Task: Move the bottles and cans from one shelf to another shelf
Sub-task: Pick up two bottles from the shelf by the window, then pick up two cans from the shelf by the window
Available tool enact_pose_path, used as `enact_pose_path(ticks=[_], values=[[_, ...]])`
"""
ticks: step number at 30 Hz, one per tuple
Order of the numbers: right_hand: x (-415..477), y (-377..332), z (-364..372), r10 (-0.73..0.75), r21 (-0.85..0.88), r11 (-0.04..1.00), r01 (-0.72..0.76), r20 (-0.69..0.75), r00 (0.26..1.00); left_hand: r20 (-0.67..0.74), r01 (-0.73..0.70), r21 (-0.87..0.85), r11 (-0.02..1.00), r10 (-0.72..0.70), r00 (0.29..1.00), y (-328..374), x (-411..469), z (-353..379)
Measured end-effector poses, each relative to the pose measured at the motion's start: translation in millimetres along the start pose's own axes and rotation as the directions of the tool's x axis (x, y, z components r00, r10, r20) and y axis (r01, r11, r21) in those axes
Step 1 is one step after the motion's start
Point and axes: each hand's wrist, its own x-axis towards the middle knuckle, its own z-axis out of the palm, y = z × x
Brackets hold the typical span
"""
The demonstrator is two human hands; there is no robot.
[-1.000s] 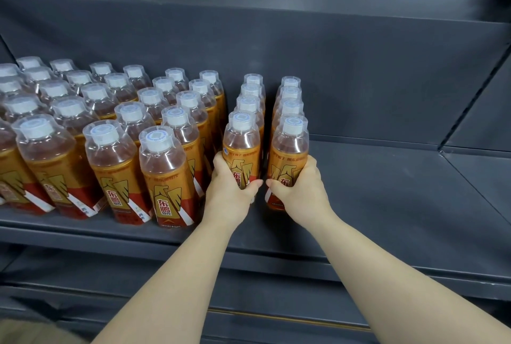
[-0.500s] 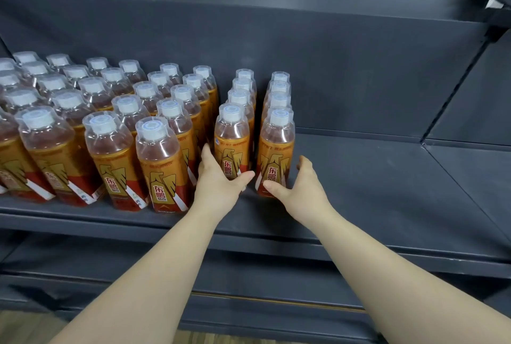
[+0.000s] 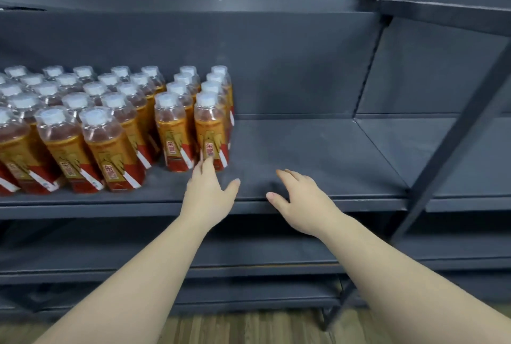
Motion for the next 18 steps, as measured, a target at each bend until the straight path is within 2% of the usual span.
enact_pose_path(ticks=[3,7,12,18], values=[[-44,34,-15,0.024,-0.033,0.999,-0.025,-0.037,0.999,0.137,-0.129,0.133,0.983,0.110,0.984,43,-31,31],[-98,84,-40,0.139,-0.022,0.990,-0.141,-0.091,0.986,0.248,-0.323,0.160,0.933,0.279,0.928,110,-70,76],[-171,149,-77,0.291,-0.045,0.951,-0.305,-0.190,0.938,0.366,-0.564,0.197,0.802,0.473,0.801,182,-113,134],[-239,230,-118,0.499,-0.005,0.853,-0.521,-0.279,0.820,0.438,-0.748,0.110,0.655,0.643,0.628,264,-153,191]])
